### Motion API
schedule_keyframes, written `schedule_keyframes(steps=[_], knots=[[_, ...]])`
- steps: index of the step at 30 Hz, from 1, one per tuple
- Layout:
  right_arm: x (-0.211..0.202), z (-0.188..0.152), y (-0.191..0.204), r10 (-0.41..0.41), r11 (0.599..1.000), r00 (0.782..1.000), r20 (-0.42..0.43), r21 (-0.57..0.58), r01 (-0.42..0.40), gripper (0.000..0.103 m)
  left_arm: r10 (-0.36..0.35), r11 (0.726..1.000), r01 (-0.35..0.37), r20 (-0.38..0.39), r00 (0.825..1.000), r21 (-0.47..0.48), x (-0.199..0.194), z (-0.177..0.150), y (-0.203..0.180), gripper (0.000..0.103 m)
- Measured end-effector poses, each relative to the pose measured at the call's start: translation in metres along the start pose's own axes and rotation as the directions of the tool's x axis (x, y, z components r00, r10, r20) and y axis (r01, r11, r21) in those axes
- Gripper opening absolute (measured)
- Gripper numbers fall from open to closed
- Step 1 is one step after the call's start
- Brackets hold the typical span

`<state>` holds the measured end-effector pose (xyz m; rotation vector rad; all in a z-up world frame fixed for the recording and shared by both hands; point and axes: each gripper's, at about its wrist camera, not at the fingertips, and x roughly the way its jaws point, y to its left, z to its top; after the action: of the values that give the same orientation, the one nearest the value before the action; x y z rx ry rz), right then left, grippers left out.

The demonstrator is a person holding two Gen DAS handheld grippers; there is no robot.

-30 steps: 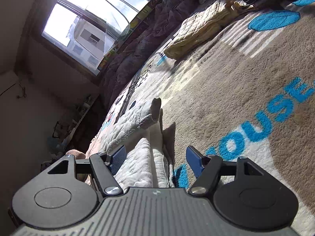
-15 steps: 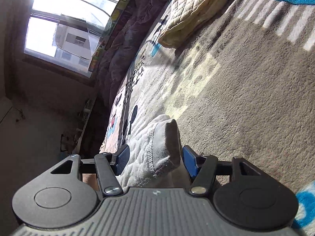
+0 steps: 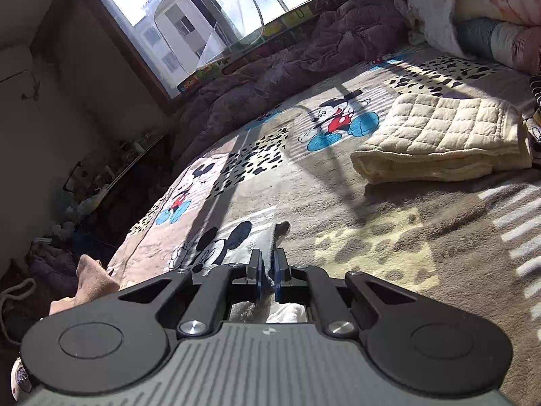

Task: Fold clothes

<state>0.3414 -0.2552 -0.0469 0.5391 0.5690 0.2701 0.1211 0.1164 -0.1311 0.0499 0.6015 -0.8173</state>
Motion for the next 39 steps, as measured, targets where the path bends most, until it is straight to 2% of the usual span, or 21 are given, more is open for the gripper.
schedule_keyframes(steps=[2, 6, 10, 14, 18, 19, 22, 25, 26, 28, 31, 33, 36, 39], knots=[[0.009, 0.013, 0.005, -0.043, 0.999, 0.999, 0.010, -0.023, 0.043, 0.004, -0.055, 0.998, 0.055, 0.012, 0.998, -0.022, 0.009, 0.006, -0.002, 0.035], [0.024, 0.030, 0.014, -0.109, 0.993, 0.994, 0.029, -0.047, 0.110, 0.004, -0.136, 0.990, 0.136, 0.000, 0.991, -0.034, 0.041, 0.017, -0.017, 0.035], [0.038, 0.026, 0.024, -0.111, 0.991, 0.993, 0.026, -0.074, 0.113, 0.004, -0.163, 0.984, 0.160, -0.037, 0.986, -0.077, 0.073, 0.018, -0.023, 0.039], [0.044, 0.022, 0.027, -0.141, 0.985, 0.990, 0.027, -0.098, 0.143, 0.004, -0.227, 0.965, 0.221, -0.028, 0.974, -0.139, 0.083, 0.017, -0.021, 0.063], [0.047, 0.019, 0.026, -0.166, 0.975, 0.986, -0.002, -0.148, 0.164, 0.005, -0.250, 0.961, 0.244, -0.031, 0.968, -0.134, 0.080, 0.015, -0.024, 0.068], [0.045, 0.017, 0.027, -0.168, 0.974, 0.986, -0.005, -0.156, 0.165, 0.008, -0.261, 0.956, 0.254, -0.029, 0.965, -0.144, 0.079, 0.015, -0.023, 0.068], [0.023, 0.011, 0.038, -0.183, 0.954, 0.981, 0.058, -0.230, 0.192, 0.011, -0.282, 0.947, 0.275, -0.022, 0.959, -0.165, 0.077, 0.013, -0.022, 0.068], [-0.007, 0.006, 0.048, -0.180, 0.935, 0.974, 0.134, -0.286, 0.212, 0.027, -0.286, 0.951, 0.281, -0.026, 0.958, -0.130, 0.068, 0.014, -0.029, 0.068], [-0.021, 0.004, 0.052, -0.175, 0.928, 0.972, 0.159, -0.303, 0.217, 0.028, -0.292, 0.951, 0.287, -0.025, 0.956, -0.117, 0.063, 0.015, -0.032, 0.068], [-0.044, -0.003, 0.056, -0.137, 0.931, 0.974, 0.180, -0.312, 0.189, 0.028, -0.314, 0.946, 0.311, -0.017, 0.949, -0.097, 0.054, 0.015, -0.037, 0.068], [-0.078, -0.025, 0.059, -0.051, 0.947, 0.986, 0.158, -0.305, 0.098, 0.028, -0.330, 0.942, 0.326, -0.031, 0.944, -0.080, 0.050, 0.010, -0.043, 0.068], [-0.097, -0.050, 0.060, 0.014, 0.953, 0.992, 0.126, -0.301, 0.025, 0.028, -0.293, 0.952, 0.282, -0.081, 0.953, -0.118, 0.066, 0.003, -0.041, 0.069], [-0.111, -0.096, 0.058, 0.049, 0.962, 0.996, 0.073, -0.270, -0.027, 0.028, -0.278, 0.951, 0.264, -0.073, 0.958, -0.164, 0.079, -0.002, -0.037, 0.071], [-0.124, -0.141, 0.055, 0.084, 0.969, 0.996, 0.022, -0.236, -0.077, 0.028, -0.272, 0.956, 0.259, -0.081, 0.959, -0.139, 0.073, 0.002, -0.044, 0.072]])
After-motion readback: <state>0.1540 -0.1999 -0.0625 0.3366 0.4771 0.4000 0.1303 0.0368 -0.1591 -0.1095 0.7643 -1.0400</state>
